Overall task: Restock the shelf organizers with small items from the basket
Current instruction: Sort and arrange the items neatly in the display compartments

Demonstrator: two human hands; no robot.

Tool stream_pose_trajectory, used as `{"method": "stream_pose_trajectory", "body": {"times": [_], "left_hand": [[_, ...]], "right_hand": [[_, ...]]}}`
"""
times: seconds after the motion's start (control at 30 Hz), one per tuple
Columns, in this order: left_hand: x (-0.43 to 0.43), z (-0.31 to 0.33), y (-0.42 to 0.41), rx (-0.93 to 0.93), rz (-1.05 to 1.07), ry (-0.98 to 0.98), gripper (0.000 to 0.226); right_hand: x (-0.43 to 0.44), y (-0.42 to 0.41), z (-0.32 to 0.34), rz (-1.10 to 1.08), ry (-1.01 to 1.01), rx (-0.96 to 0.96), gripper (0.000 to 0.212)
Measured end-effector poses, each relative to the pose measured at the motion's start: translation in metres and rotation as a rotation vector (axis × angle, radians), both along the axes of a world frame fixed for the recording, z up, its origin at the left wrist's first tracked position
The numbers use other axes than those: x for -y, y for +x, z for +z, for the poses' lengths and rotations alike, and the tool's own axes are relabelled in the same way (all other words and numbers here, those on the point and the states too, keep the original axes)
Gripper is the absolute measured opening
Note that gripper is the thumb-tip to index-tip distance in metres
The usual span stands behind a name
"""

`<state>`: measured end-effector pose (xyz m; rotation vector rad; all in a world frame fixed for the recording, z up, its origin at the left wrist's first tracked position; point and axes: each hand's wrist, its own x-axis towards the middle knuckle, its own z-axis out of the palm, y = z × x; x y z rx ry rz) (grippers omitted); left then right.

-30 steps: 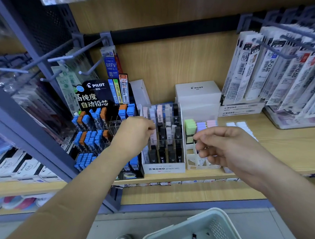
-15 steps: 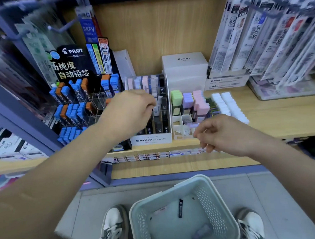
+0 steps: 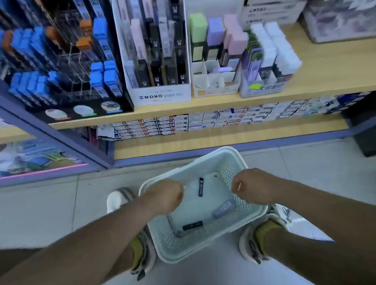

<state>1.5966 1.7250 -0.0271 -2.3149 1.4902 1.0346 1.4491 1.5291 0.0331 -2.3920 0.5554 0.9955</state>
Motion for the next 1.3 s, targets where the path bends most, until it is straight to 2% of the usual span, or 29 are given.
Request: {"method": "stream_pose_trajectory", "body": {"times": [0.13,0.23,0.47,0.6,0.7,0.8,0.87,1.0,1.07,1.17,1.23,1.3], "left_hand": [[-0.002,-0.081,-0.04,-0.084,0.002,0.106,0.019],[0.003,-0.12,-0.061,-0.083,-0.036,0.178,0.026],[0.016,-0.144,-0.061,-0.097,0.001,0.244,0.031],[0.018,-0.141,-0.045,-0.011,0.151,0.148,0.025],[0.016,-0.134,-0.033,0.048,0.237,0.163,0.031],[0.011,-0.126,-0.031,0.047,0.234,0.275,0.035],[0.01,-0.121,-0.035,-0.018,0.276,0.321,0.036],[0.017,-0.115,-0.055,-0.223,0.753,0.33,0.047],[0.02,-0.116,-0.063,-0.313,0.985,0.283,0.049],[0.017,-0.125,-0.07,-0.384,1.383,0.075,0.05],[0.014,-0.131,-0.073,-0.372,1.575,-0.098,0.046],[0.01,-0.133,-0.074,-0.422,1.794,-0.286,0.04]], "right_hand": [[-0.008,0.011,-0.078,0.066,-0.081,-0.03,0.025],[-0.016,0.014,-0.127,0.177,-0.092,-0.094,0.038],[-0.02,0.024,-0.185,0.336,-0.052,-0.22,0.038],[-0.016,0.03,-0.192,0.413,-0.106,-0.174,0.049],[-0.016,0.027,-0.195,0.384,-0.146,-0.094,0.05],[-0.02,0.027,-0.2,0.258,-0.216,0.0,0.028],[-0.025,0.029,-0.202,0.125,-0.199,0.014,0.028],[-0.04,0.03,-0.214,-0.195,-0.1,0.016,0.031],[-0.044,0.033,-0.215,-0.215,-0.111,-0.039,0.035],[-0.049,0.039,-0.22,-0.161,-0.145,-0.055,0.041],[-0.047,0.04,-0.223,-0.153,-0.166,-0.038,0.034],[-0.045,0.039,-0.219,-0.255,-0.127,-0.002,0.019]]}}
